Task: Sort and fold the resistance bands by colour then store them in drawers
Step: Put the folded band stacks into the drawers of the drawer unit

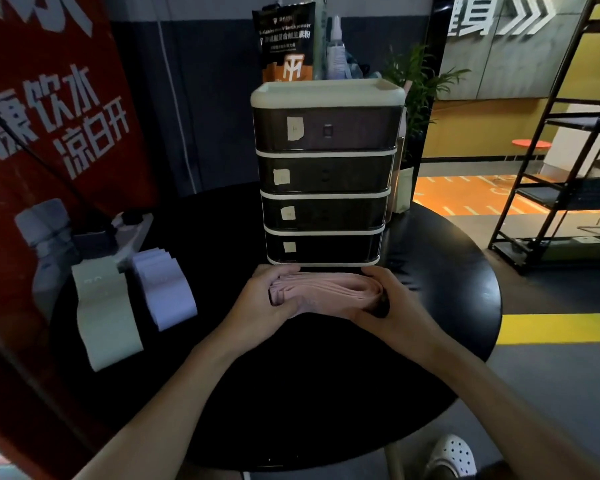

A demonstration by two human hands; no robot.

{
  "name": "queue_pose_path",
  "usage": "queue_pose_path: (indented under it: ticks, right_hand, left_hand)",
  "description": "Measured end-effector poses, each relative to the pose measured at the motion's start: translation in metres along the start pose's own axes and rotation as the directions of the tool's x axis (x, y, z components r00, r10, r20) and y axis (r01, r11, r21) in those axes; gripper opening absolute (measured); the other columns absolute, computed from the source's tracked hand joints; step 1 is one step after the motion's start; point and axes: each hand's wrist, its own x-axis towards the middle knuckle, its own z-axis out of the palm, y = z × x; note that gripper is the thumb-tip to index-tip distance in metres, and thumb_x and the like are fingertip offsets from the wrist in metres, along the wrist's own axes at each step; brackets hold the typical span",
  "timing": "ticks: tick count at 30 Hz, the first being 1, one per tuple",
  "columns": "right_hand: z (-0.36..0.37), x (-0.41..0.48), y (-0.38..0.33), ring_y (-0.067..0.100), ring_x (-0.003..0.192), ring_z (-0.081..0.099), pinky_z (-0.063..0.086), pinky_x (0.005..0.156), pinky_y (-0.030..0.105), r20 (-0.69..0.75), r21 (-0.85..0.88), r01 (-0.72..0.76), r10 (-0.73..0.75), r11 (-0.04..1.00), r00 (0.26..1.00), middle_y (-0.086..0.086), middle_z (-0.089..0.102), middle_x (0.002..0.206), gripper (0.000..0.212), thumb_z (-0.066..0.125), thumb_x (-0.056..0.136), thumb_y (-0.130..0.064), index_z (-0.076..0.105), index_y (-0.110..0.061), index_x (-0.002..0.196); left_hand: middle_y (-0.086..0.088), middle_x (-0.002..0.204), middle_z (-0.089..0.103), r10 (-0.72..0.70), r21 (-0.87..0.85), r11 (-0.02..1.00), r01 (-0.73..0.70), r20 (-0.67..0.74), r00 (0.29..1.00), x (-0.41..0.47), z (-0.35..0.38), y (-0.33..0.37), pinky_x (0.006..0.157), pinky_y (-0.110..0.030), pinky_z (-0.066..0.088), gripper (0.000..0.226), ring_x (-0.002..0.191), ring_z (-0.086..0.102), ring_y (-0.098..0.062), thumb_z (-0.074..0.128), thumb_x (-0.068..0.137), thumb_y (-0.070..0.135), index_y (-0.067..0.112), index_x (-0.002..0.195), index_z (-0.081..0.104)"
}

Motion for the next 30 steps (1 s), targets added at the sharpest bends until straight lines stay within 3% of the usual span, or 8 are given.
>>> queue_pose_path:
  ticks: [5,9,11,15,18,22,27,30]
  right_hand:
    - [0.001,-0.001,-0.001,-0.003,0.111,0.057,0.048,0.102,0.030,-0.028,0.015,0.014,-0.014,1.000,1.000,-0.017,0.061,0.120,0.063,0.075,0.081,-0.028,0.046,-0.027,0.137]
    - [0.001,-0.003,-0.003,0.002,0.108,0.057,0.050,0.098,0.035,-0.064,-0.005,0.045,-0.045,0.999,0.997,-0.015,0.059,0.117,0.060,0.070,0.070,-0.049,0.052,-0.035,0.125]
    - [0.001,-0.002,-0.003,0.004,0.109,0.056,0.049,0.098,0.035,-0.072,-0.005,0.056,-0.056,0.998,0.996,-0.015,0.059,0.116,0.057,0.071,0.071,-0.046,0.053,-0.034,0.124]
    - [0.003,0.001,-0.001,-0.005,0.104,0.058,0.048,0.092,0.019,-0.055,0.047,0.071,-0.068,0.996,0.996,-0.016,0.063,0.112,0.049,0.076,0.082,-0.016,0.054,-0.026,0.124]
    - [0.003,0.001,0.001,-0.010,0.106,0.056,0.043,0.086,0.007,-0.041,0.069,0.065,-0.062,0.996,0.997,-0.018,0.061,0.115,0.053,0.075,0.084,-0.015,0.050,-0.026,0.129]
    - [0.001,0.002,0.003,-0.010,0.107,0.056,0.045,0.086,0.007,-0.029,0.128,0.046,-0.043,0.991,0.999,-0.015,0.059,0.121,0.059,0.073,0.085,-0.012,0.044,-0.026,0.134]
    - [0.001,0.003,0.003,-0.011,0.107,0.054,0.045,0.084,0.004,0.019,0.072,0.030,-0.031,0.997,0.999,-0.019,0.056,0.119,0.061,0.073,0.086,-0.016,0.042,-0.027,0.137]
    - [0.003,0.003,0.002,-0.016,0.101,0.054,0.043,0.080,0.001,-0.001,0.032,0.037,-0.037,0.999,0.999,-0.025,0.055,0.112,0.055,0.073,0.085,-0.016,0.045,-0.030,0.130]
  left_hand:
    - [0.010,0.117,0.059,0.013,-0.004,1.000,-0.013,0.016,1.000,-0.001,0.000,0.000,0.091,-0.011,0.043,0.043,0.105,0.059,0.002,0.074,0.085,0.008,0.027,0.121,0.059]
    - [0.009,0.114,0.063,0.001,-0.023,1.000,-0.001,-0.017,1.000,-0.004,-0.002,-0.002,0.088,-0.011,0.044,0.043,0.103,0.061,0.000,0.075,0.084,0.008,0.028,0.119,0.059]
    - [0.008,0.117,0.062,0.001,-0.011,1.000,-0.001,-0.022,1.000,-0.004,-0.003,-0.002,0.091,-0.011,0.044,0.047,0.108,0.060,-0.002,0.076,0.084,0.008,0.027,0.124,0.058]
    - [0.006,0.126,0.056,0.020,0.018,1.000,-0.021,0.022,1.000,-0.004,-0.002,-0.003,0.097,-0.010,0.042,0.058,0.115,0.056,-0.002,0.078,0.084,0.015,0.022,0.137,0.055]
    - [0.011,0.125,0.061,0.025,-0.005,1.000,-0.025,0.039,0.999,-0.004,-0.001,-0.002,0.097,-0.015,0.044,0.057,0.113,0.059,0.002,0.079,0.082,0.016,0.022,0.134,0.057]
    - [0.010,0.109,0.065,-0.016,-0.013,1.000,0.016,-0.024,1.000,-0.004,-0.002,-0.002,0.085,-0.013,0.044,0.043,0.097,0.062,0.003,0.077,0.083,0.009,0.025,0.120,0.062]
    - [0.012,0.117,0.059,-0.026,0.042,0.999,0.026,0.020,0.999,-0.005,-0.008,-0.004,0.093,-0.011,0.042,0.055,0.108,0.058,0.002,0.078,0.084,0.016,0.027,0.132,0.054]
    - [0.013,0.111,0.064,-0.013,0.064,0.998,0.011,0.038,0.999,-0.006,-0.012,-0.005,0.089,-0.008,0.041,0.045,0.101,0.059,0.007,0.078,0.084,0.014,0.025,0.124,0.059]
